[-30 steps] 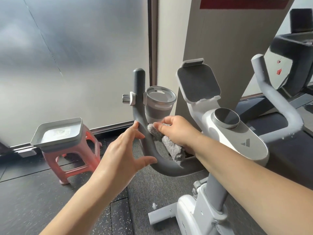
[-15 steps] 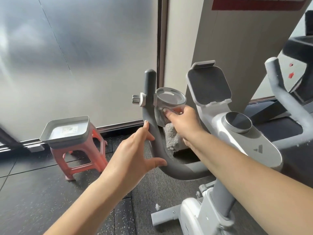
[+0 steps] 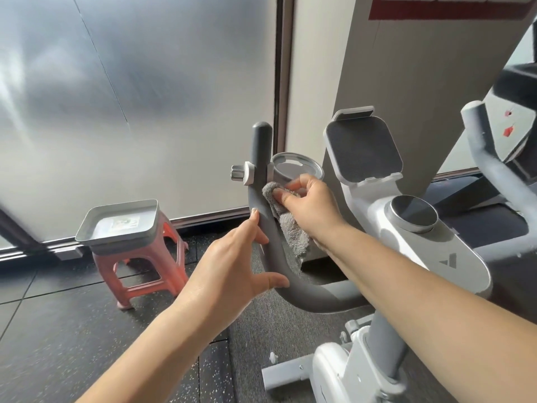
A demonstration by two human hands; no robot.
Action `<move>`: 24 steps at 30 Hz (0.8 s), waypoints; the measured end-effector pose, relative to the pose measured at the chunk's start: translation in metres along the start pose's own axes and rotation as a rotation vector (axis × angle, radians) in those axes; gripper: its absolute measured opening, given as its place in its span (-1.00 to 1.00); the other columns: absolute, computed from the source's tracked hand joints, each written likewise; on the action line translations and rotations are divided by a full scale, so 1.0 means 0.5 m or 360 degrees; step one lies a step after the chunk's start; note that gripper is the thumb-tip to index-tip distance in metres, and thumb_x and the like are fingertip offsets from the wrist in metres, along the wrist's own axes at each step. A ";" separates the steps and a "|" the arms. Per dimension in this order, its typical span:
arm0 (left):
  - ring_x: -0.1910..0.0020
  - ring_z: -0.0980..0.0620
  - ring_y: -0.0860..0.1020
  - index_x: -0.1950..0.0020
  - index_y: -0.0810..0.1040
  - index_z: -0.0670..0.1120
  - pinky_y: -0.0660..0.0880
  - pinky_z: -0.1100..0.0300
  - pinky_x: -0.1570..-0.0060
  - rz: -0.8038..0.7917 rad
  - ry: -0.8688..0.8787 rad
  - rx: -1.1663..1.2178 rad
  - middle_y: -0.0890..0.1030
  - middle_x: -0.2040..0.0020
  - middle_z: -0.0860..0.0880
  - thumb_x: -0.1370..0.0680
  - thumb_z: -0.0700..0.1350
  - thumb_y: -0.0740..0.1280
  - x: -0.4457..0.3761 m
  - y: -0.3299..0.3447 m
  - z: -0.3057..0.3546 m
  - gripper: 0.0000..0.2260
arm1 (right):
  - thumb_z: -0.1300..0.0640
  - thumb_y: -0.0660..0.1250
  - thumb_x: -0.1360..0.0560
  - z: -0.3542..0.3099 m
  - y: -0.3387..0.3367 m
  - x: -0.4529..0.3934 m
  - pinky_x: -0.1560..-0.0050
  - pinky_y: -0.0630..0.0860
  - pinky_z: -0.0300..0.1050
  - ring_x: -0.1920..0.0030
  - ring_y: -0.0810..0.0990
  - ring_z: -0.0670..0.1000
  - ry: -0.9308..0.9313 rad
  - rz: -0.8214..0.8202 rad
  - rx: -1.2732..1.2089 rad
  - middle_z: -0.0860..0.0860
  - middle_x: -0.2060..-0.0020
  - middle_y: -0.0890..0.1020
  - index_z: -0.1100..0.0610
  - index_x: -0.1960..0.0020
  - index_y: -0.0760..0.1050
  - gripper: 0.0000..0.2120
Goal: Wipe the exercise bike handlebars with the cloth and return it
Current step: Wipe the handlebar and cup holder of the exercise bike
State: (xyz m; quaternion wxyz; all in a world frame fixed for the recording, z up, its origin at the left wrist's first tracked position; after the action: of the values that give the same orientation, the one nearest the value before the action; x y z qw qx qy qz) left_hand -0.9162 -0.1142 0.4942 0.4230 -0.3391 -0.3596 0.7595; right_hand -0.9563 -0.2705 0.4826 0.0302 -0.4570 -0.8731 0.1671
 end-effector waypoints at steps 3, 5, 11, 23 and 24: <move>-0.24 0.18 0.40 -0.30 0.36 -0.04 0.18 0.46 0.03 -0.0017 -0.0006 0.0035 0.38 -0.37 0.17 -0.24 0.16 0.51 0.002 0.003 -0.007 -0.28 | 0.06 0.45 -0.41 0.003 0.013 -0.006 0.06 0.54 0.02 0.22 0.54 0.02 0.0001 -0.0019 0.0013 0.04 0.25 0.60 0.01 0.22 0.43 -0.81; -0.28 0.18 0.38 -0.12 0.40 0.03 0.20 0.44 -0.01 -0.0003 0.0016 0.0055 0.31 -0.42 0.17 -0.23 0.14 0.52 0.002 0.005 -0.010 -0.44 | 0.08 0.45 -0.42 0.010 0.012 0.003 0.07 0.51 -0.06 0.21 0.52 -0.01 0.0014 -0.0225 0.0103 0.00 0.25 0.57 0.00 0.24 0.43 -0.81; -0.30 0.34 0.24 -0.12 0.45 0.09 0.08 0.65 -0.10 0.0083 0.0073 0.0119 0.24 -0.45 0.19 -0.24 0.13 0.52 -0.004 -0.006 -0.021 -0.49 | 0.08 0.48 -0.38 -0.009 -0.040 -0.008 0.18 0.49 -0.08 0.32 0.51 -0.04 -0.0092 -0.0137 -0.0016 -0.03 0.36 0.56 -0.01 0.27 0.49 -0.83; -0.45 0.06 0.21 -0.51 0.04 0.03 0.17 0.17 -0.39 0.0185 0.0026 -0.0057 0.09 -0.53 0.09 -0.25 0.04 0.55 -0.158 -0.068 -0.020 -0.03 | 0.05 0.42 -0.45 -0.106 -0.031 -0.151 0.30 0.47 -0.23 0.38 0.50 -0.08 -0.0256 -0.0154 0.0009 -0.04 0.38 0.53 -0.01 0.23 0.40 -0.80; -0.45 0.09 0.19 -0.52 0.02 0.04 0.17 0.21 -0.38 0.0173 0.0026 -0.0064 0.07 -0.53 0.10 -0.26 0.03 0.55 -0.163 -0.064 -0.019 -0.01 | 0.09 0.41 -0.46 -0.097 -0.017 -0.143 0.29 0.50 -0.21 0.38 0.52 -0.08 -0.0229 -0.0285 -0.0030 -0.02 0.36 0.54 -0.01 0.23 0.39 -0.80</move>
State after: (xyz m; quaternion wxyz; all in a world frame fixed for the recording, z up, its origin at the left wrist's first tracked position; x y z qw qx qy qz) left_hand -0.8620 -0.1717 0.5333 0.3771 -0.3729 -0.3523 0.7711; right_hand -0.9114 -0.3196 0.5382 -0.0220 -0.3644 -0.9118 0.1879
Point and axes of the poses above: each hand's wrist, its own x-axis away from the middle knuckle, its own y-axis out of the palm, z = x × y, the point moved 9 cm from there along -x, towards the middle knuckle
